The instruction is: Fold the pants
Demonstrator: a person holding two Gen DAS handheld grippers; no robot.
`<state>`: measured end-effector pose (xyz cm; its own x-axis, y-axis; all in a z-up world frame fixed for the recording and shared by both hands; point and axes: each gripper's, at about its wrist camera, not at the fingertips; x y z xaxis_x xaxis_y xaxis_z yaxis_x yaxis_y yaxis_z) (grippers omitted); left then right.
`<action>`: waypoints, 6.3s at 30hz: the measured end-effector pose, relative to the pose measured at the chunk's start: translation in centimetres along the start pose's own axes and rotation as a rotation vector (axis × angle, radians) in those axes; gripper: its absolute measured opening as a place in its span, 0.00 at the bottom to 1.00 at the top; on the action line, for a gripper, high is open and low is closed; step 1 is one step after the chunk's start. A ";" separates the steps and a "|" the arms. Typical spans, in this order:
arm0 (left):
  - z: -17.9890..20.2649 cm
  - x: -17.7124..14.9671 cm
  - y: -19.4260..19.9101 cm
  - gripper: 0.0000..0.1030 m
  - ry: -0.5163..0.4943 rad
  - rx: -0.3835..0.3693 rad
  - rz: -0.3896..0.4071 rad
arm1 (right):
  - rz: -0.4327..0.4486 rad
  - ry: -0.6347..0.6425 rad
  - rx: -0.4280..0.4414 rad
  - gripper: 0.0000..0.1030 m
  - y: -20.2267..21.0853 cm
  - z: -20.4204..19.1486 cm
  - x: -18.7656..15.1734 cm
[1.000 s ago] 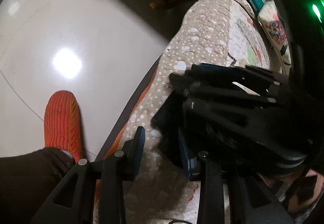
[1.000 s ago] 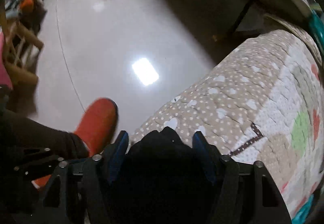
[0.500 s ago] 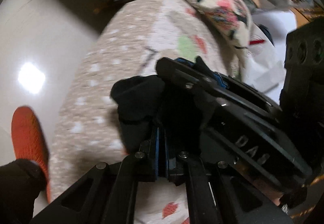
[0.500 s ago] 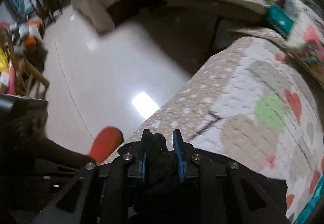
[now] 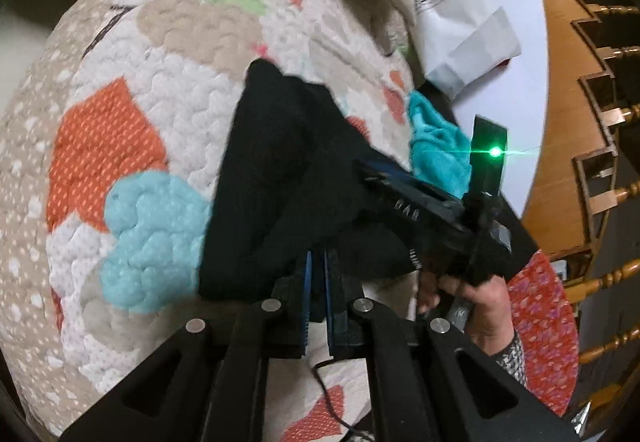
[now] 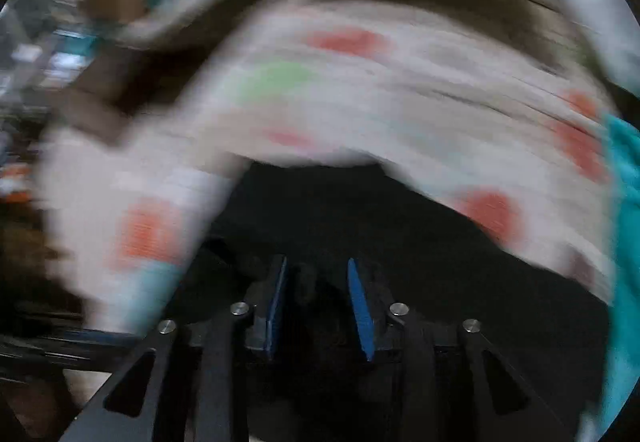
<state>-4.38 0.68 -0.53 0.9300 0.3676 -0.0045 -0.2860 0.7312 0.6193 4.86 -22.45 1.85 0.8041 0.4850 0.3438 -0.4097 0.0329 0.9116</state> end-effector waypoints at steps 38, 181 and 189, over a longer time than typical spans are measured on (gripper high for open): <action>-1.5 2.8 -0.9 0.28 0.010 0.031 0.072 | -0.111 -0.142 0.058 0.48 8.4 -1.6 -11.0; -4.2 4.5 3.1 0.37 0.023 0.407 0.391 | 0.234 -0.248 0.105 0.68 3.8 -9.7 -7.5; -4.2 4.6 3.1 0.37 0.027 0.407 0.389 | 0.271 -0.293 0.059 0.68 5.4 -8.3 -7.8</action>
<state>-1.95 7.04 -1.98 0.7661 0.5844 0.2675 -0.4892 0.2603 0.8324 -7.15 -18.81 2.24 0.7626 0.1993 0.6154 -0.6051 -0.1163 0.7876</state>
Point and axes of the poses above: each gripper's, at about its wrist camera, not at the fingertips, and y roughly against the way its jaws point, z to its right, x to its top, and after that the axes turned 15 degrees about y, right-handed
